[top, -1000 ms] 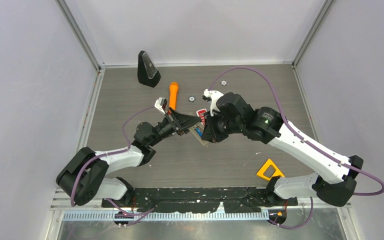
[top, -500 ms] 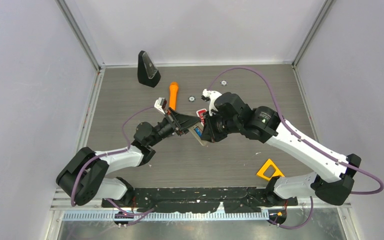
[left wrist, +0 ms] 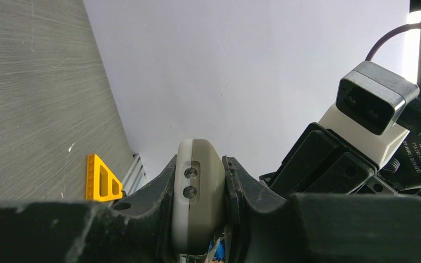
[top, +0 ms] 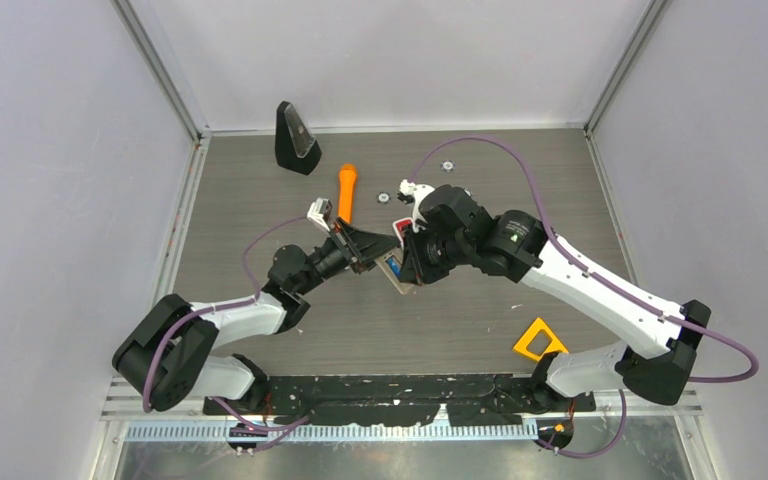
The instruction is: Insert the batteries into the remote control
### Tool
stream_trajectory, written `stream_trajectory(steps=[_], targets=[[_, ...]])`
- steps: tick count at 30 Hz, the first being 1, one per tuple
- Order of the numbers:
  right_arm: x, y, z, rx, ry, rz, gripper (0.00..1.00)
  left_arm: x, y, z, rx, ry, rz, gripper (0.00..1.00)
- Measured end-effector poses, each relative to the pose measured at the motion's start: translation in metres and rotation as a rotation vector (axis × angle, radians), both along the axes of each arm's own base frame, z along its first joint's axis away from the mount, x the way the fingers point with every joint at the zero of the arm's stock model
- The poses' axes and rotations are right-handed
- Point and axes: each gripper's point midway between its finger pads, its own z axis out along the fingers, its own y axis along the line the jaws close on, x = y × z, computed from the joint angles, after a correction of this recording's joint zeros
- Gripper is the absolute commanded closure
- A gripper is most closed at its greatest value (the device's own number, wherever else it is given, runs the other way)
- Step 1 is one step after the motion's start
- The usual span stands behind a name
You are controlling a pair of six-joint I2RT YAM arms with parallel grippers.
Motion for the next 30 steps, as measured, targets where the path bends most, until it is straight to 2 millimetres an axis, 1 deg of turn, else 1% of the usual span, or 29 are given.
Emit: stream_trajectory(steps=[5, 15, 26, 30], targets=[[0.001, 0.001, -0.002, -0.003, 0.010, -0.010, 0.95, 0.001, 0.001, -0.003, 0.006, 0.001, 0.010, 1.00], [0.007, 0.004, -0.005, -0.003, 0.003, -0.034, 0.95, 0.006, 0.004, -0.011, 0.002, 0.058, 0.040, 1.00], [0.008, 0.006, -0.011, -0.018, 0.013, -0.035, 0.95, 0.008, 0.004, -0.019, 0.023, 0.079, 0.049, 1.00], [0.008, 0.005, -0.013, -0.021, 0.015, -0.034, 0.91, 0.007, 0.005, -0.020, 0.028, 0.080, 0.049, 1.00]])
